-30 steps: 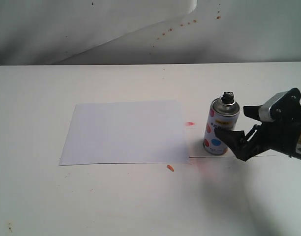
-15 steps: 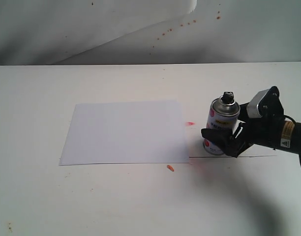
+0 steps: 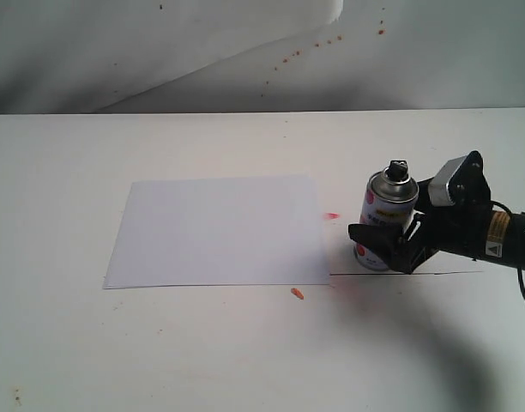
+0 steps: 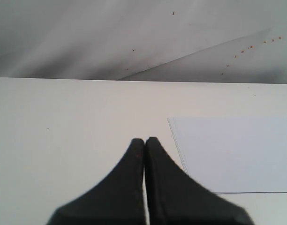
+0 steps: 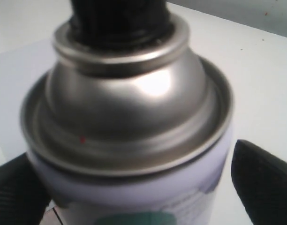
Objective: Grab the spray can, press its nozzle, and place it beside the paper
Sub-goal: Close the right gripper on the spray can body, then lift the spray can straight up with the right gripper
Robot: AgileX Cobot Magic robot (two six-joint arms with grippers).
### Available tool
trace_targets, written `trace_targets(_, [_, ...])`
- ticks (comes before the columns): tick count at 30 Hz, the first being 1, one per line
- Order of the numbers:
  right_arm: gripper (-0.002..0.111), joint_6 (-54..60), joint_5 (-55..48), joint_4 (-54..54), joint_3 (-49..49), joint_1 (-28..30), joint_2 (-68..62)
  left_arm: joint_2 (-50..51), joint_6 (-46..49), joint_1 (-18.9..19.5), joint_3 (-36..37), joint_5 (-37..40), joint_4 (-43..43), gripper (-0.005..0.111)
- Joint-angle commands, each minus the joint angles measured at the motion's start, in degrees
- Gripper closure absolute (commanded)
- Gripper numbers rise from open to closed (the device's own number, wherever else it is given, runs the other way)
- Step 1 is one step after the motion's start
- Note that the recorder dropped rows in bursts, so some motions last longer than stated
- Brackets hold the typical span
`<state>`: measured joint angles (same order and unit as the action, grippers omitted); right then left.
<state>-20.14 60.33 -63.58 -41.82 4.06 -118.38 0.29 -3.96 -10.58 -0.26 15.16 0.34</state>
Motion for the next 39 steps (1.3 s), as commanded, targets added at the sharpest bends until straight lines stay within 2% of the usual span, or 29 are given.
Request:
trace_targets(1, [0.02,-0.3,1.1,-0.3,-0.3,-0.2,-0.1,-0.3,-0.1,-0.3,0.3,0.0,0.2,0.106])
trace_targets(11, [0.02,0.8,0.1,2.7,-0.3,-3.0,-0.1,-0.3,-0.1,-0.3,0.3,0.0,0.2,0.106])
trace_targets(14, [0.025,0.8,-1.9,4.0,-0.3,-3.5,-0.1,-0.3,-0.1,-0.3,0.3,0.0,0.2,0.106])
trace_targets(16, [0.035,0.5,-1.9,4.0,-0.3,-3.5,-0.1,-0.3,-0.1,-0.3,0.3,0.0,0.2,0.106])
trace_targets(19, [0.057,0.4,-1.2,3.8,-0.3,-3.5,-0.1,-0.3,-0.1,-0.3,0.3,0.0,0.2,0.106])
trace_targets(24, [0.108,-1.4,-0.6,0.8,-0.3,-3.5,0.2,-0.3,-0.1,-0.3,0.3,0.0,0.2,0.106])
trace_targets(30, [0.108,-3.4,-0.8,2.9,-0.3,-3.5,5.1,-0.3,-0.1,-0.3,0.3,0.0,0.2,0.106])
trace_targets(33, [0.108,-9.9,-5.4,4.7,-1.9,-3.5,10.9,-0.3,-0.1,-0.3,0.3,0.0,0.2,0.106])
trace_targets(36, [0.108,-20.0,-14.2,-3.2,-7.4,-4.3,16.5,-0.3,-0.1,-0.3,0.3,0.0,0.2,0.106])
trace_targets(39, [0.108,-35.3,-23.4,-18.5,-15.0,-7.2,20.9,-0.3,-0.1,-0.3,0.3,0.0,0.2,0.106])
